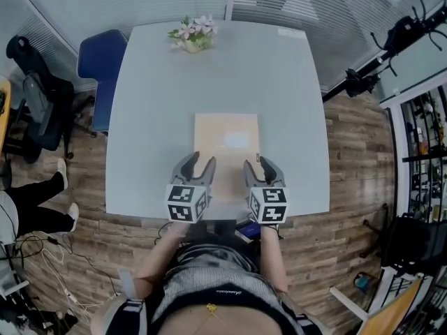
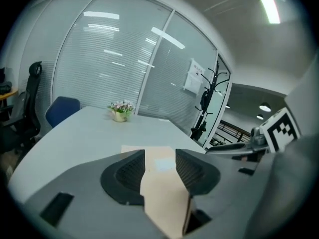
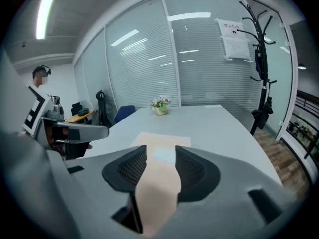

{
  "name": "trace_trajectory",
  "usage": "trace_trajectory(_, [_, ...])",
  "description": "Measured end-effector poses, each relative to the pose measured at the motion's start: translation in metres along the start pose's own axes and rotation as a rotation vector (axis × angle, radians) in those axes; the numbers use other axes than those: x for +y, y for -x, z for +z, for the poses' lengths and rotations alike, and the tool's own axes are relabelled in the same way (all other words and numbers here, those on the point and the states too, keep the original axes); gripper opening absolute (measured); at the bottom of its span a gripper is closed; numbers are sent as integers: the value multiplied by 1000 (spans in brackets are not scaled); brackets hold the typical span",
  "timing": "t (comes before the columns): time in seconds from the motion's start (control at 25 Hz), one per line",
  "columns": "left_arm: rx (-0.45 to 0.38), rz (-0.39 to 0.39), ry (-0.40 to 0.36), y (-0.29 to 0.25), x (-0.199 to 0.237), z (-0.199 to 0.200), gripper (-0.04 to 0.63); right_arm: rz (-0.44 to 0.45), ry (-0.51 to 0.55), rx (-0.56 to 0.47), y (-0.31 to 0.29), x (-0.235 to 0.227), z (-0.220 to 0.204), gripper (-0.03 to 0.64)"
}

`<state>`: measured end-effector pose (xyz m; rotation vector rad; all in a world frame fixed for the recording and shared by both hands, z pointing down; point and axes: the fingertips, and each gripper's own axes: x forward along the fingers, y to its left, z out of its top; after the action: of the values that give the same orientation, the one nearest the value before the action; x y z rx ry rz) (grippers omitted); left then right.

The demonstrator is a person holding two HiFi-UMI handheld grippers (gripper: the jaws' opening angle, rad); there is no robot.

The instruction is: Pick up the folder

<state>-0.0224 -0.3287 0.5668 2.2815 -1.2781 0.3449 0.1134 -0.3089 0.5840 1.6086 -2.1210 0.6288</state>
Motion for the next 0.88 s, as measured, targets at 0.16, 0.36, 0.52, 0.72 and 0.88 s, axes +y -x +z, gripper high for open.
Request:
trace_trajectory(0.16, [102,24,129,-16,24,-35,178,0,-83,92,-24,-21,-33,209])
trace_trajectory(0.36, [169,82,262,-35,66,-67,195,15,-233,147,-55,-40,-65,243])
trace_trajectory(0.52, [167,45,356,-50,81,-78,239,84,-355,202,-75,-43,-86,327])
trace_trajectory(0.72, [252,12,376,-67,85,-96,255,82,-372,271,-94,-51,-104,334])
trace_trajectory(0.88, [283,-15,375,-75,80,-116,252,109,-385,288,-101,-48,-110,333])
